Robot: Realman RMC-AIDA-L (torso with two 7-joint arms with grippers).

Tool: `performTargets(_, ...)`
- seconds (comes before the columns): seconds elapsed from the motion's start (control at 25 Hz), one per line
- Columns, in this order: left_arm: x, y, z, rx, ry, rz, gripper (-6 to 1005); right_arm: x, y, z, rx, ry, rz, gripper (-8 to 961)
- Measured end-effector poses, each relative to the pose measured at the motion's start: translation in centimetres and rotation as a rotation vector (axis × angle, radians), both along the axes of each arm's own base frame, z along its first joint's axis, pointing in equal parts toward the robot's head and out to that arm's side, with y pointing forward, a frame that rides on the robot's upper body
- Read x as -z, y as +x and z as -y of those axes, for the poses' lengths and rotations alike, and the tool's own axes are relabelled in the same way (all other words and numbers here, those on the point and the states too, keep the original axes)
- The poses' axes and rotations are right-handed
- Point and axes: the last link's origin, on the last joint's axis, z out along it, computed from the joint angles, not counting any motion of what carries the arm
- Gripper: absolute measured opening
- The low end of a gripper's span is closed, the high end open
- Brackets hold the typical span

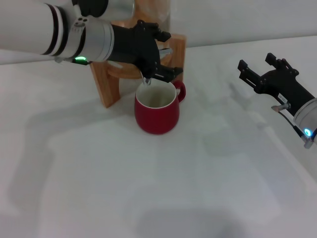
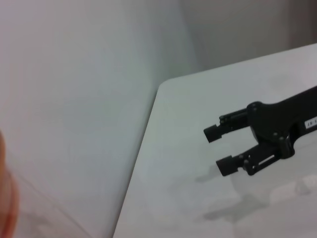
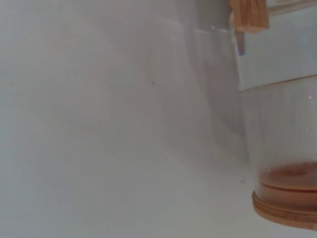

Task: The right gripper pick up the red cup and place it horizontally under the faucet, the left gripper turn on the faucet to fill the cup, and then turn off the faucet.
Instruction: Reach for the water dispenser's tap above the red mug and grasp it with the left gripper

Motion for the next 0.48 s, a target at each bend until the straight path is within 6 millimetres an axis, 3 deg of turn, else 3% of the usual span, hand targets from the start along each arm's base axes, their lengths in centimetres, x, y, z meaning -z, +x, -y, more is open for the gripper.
performTargets(0.48,0.31,-0.31,0.11,0.006,-0.003,-0.019,860,0.18,-0.26,-0.04,-0.008,-0.005,-0.002,843)
